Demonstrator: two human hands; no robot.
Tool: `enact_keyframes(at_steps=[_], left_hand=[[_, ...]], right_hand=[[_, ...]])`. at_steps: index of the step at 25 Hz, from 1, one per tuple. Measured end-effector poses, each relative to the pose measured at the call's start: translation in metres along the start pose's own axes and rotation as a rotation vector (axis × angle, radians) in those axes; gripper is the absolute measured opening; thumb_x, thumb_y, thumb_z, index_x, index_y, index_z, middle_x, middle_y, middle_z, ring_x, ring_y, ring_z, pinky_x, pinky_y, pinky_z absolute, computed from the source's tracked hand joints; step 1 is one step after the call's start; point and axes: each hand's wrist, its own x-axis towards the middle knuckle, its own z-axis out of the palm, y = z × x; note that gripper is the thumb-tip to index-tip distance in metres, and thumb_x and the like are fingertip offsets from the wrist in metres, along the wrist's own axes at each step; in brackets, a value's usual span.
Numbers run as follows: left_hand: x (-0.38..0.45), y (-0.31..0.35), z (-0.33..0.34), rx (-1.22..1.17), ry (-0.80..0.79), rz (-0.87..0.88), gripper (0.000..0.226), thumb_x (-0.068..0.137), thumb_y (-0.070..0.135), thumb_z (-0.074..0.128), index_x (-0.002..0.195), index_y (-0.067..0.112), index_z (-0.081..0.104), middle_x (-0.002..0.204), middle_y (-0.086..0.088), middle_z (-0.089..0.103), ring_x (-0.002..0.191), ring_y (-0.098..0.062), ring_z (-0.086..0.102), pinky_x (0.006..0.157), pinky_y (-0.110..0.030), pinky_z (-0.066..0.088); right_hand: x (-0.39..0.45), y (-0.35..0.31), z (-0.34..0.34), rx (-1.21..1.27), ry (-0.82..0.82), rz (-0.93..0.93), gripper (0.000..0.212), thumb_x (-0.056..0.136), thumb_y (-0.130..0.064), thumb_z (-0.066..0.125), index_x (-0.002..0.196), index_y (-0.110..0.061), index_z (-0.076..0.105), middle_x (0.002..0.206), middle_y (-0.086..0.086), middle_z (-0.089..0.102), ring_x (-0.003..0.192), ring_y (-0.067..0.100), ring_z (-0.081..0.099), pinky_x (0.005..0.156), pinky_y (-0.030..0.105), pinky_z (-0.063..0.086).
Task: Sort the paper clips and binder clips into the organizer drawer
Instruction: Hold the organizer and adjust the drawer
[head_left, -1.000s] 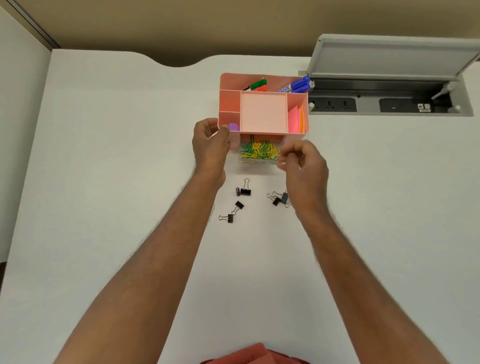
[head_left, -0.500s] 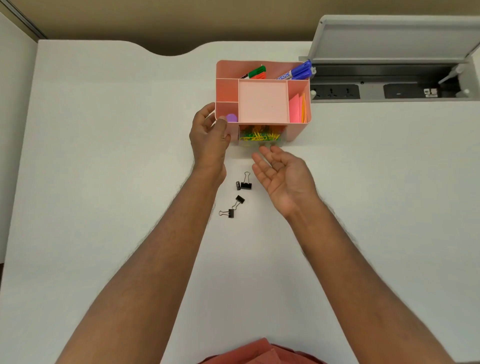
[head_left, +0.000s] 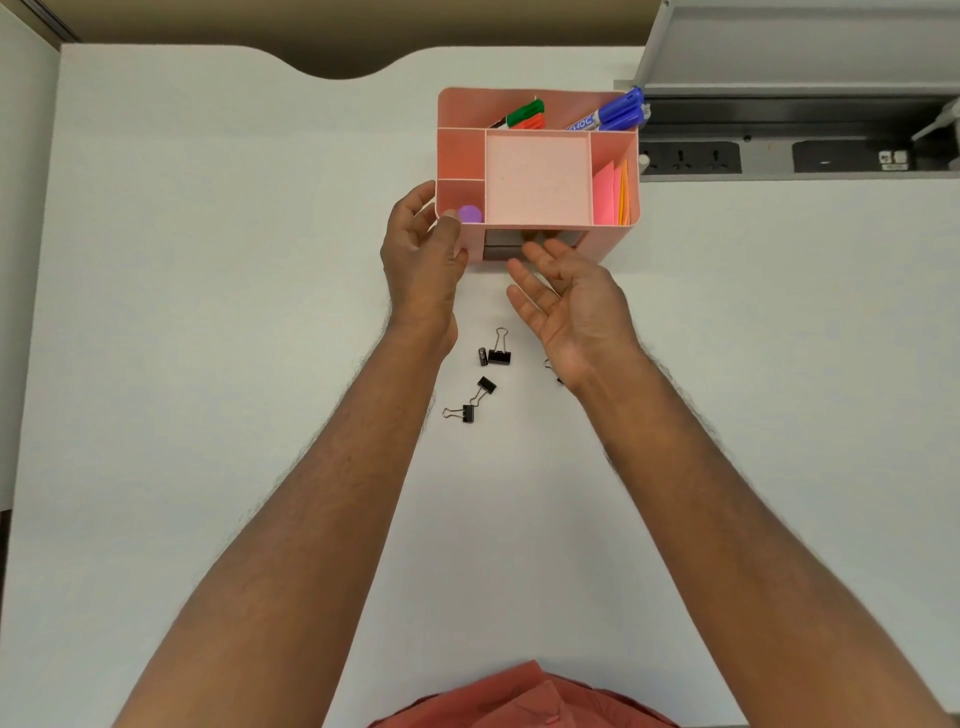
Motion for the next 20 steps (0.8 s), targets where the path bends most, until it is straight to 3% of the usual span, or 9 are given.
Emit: enact_keyframes(at_steps=[3,6,8,16,20], left_hand=[[0.001,0.0,0.0,0.001,-0.002,-0.003,0.036,0.096,0.007,0.06,0.129,0.022,0.06,0.12,0.001,0.072,0.087,0.005,0.07,0.086,-0.03,0.061],[0.001,0.0,-0.001,0.006,-0.004,-0.001,0.037,0.096,0.007,0.061,0.131,0.02,0.059,0.121,0.0,0.072,0.089,0.003,0.07,0.083,-0.028,0.061],[0.001,0.0,-0.001,0.007,-0.003,0.001,0.036,0.097,0.008,0.061,0.131,0.02,0.059,0.12,0.0,0.071,0.086,0.005,0.07,0.081,-0.027,0.061],[0.002,-0.002,-0.001,0.008,-0.001,0.0,0.037,0.096,0.008,0.062,0.131,0.02,0.059,0.12,0.001,0.071,0.098,-0.002,0.069,0.085,-0.032,0.062],[0.002,-0.002,-0.001,-0.01,0.003,-0.002,0.037,0.096,0.008,0.061,0.131,0.02,0.059,0.121,0.0,0.071,0.092,0.001,0.069,0.087,-0.033,0.062]], right_hand=[[0.001,0.012,-0.009,-0.581,0.058,-0.214,0.035,0.099,-0.015,0.053,0.133,-0.023,0.057,0.135,-0.003,0.06,0.108,0.017,0.067,0.09,0.034,0.058],[0.006,0.03,-0.026,-1.292,0.038,-0.589,0.055,0.095,-0.019,0.055,0.148,-0.027,0.042,0.142,-0.002,0.046,0.118,0.02,0.055,0.085,0.036,0.051],[0.01,0.037,-0.031,-1.517,0.041,-0.735,0.065,0.093,-0.018,0.057,0.154,-0.025,0.035,0.142,0.002,0.044,0.123,0.024,0.048,0.081,0.038,0.05],[0.022,0.039,-0.032,-1.661,0.127,-0.788,0.067,0.086,-0.017,0.062,0.149,-0.017,0.041,0.138,0.009,0.049,0.117,0.031,0.052,0.082,0.045,0.054],[0.011,0.043,-0.041,-1.654,0.122,-0.802,0.059,0.085,-0.017,0.062,0.142,-0.019,0.045,0.134,0.007,0.05,0.112,0.029,0.052,0.084,0.045,0.053]])
